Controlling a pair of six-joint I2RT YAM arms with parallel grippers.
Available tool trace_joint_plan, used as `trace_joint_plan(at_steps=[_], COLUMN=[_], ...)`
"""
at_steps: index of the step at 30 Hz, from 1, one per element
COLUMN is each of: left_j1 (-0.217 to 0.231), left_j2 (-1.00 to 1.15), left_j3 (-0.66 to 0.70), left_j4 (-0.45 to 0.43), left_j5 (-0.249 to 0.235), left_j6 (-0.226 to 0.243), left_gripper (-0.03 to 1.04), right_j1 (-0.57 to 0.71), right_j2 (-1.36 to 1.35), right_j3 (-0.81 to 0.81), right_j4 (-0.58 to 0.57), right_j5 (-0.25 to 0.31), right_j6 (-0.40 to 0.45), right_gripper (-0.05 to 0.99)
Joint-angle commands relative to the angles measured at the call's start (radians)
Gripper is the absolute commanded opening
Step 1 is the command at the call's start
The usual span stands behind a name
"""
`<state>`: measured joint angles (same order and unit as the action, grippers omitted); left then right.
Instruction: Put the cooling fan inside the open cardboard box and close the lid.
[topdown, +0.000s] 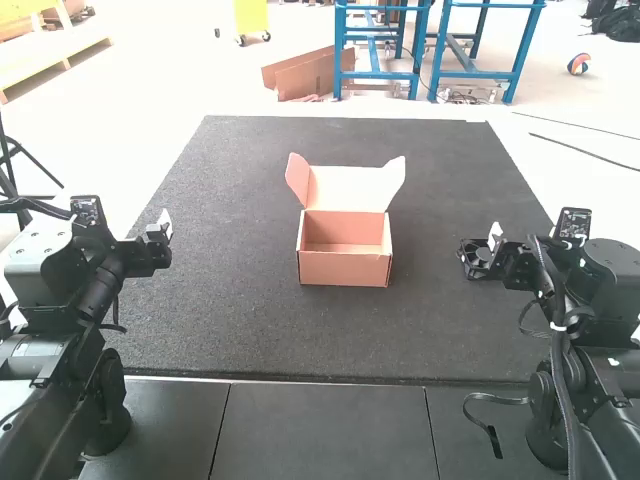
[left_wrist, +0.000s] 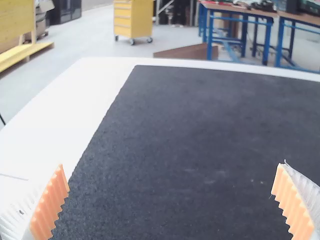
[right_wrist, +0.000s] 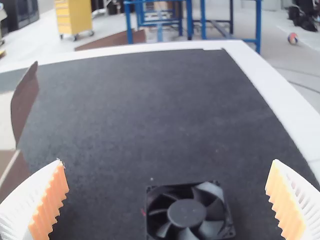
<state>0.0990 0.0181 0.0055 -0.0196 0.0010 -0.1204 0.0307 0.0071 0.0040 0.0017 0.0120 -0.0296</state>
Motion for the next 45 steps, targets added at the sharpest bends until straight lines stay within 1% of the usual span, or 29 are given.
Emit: trace_joint_plan(at_steps=[1, 9, 11, 15, 17, 20, 21, 23, 28, 31, 33, 38, 40, 42, 45], left_j1=[0.002, 0.002, 0.002, 0.002, 0.002, 0.002, 0.002, 0.002, 0.002, 0.002, 0.002, 0.002, 0.004, 0.002, 0.002], left_j2=[-0.018, -0.018, -0.018, -0.018, -0.018, -0.018, -0.018, -0.018, 0.009, 0.077, 0.134, 0.275, 0.338, 0.399, 0.479], left_j3=[-0.007, -0.007, -0.006, -0.006, -0.006, -0.004, 0.002, 0.027, 0.117, 0.197, 0.246, 0.353, 0.396, 0.445, 0.537], left_j4=[0.009, 0.017, 0.047, 0.081, 0.127, 0.219, 0.236, 0.236, 0.231, 0.199, 0.190, 0.199, 0.195, 0.179, 0.116], left_j5=[0.027, 0.028, 0.028, 0.031, 0.036, 0.042, 0.044, 0.042, 0.042, 0.039, 0.036, 0.016, -0.016, -0.021, -0.036], left_j6=[0.031, 0.024, 0.019, 0.019, 0.019, 0.019, 0.019, 0.019, 0.021, 0.021, 0.021, 0.019, 0.021, 0.019, 0.019], left_gripper=[0.97, 0.97, 0.97, 0.97, 0.97, 0.97, 0.97, 0.97, 0.97, 0.97, 0.97, 0.97, 0.97, 0.97, 0.97], right_j1=[-0.003, -0.003, -0.003, -0.003, -0.003, -0.003, -0.003, -0.003, -0.011, -0.017, -0.022, -0.032, -0.035, -0.035, -0.037], right_j2=[-0.010, -0.010, -0.010, -0.010, -0.010, -0.010, -0.010, -0.010, 0.001, 0.033, 0.077, 0.254, 0.329, 0.393, 0.482], right_j3=[-0.004, -0.004, -0.006, -0.004, -0.004, -0.004, -0.004, 0.008, 0.083, 0.129, 0.169, 0.315, 0.387, 0.456, 0.573], right_j4=[0.001, 0.001, 0.004, 0.034, 0.086, 0.208, 0.241, 0.259, 0.228, 0.219, 0.224, 0.212, 0.169, 0.135, 0.041], right_j5=[-0.014, -0.014, -0.014, -0.012, -0.007, 0.000, 0.014, 0.025, 0.034, 0.029, 0.029, 0.039, 0.040, 0.049, 0.055], right_j6=[0.010, 0.011, 0.011, 0.020, 0.020, 0.019, 0.017, 0.014, -0.009, -0.027, -0.047, -0.047, -0.047, -0.047, -0.023], right_gripper=[0.91, 0.91, 0.91, 0.91, 0.91, 0.91, 0.91, 0.91, 0.91, 0.91, 0.91, 0.91, 0.91, 0.91, 0.91])
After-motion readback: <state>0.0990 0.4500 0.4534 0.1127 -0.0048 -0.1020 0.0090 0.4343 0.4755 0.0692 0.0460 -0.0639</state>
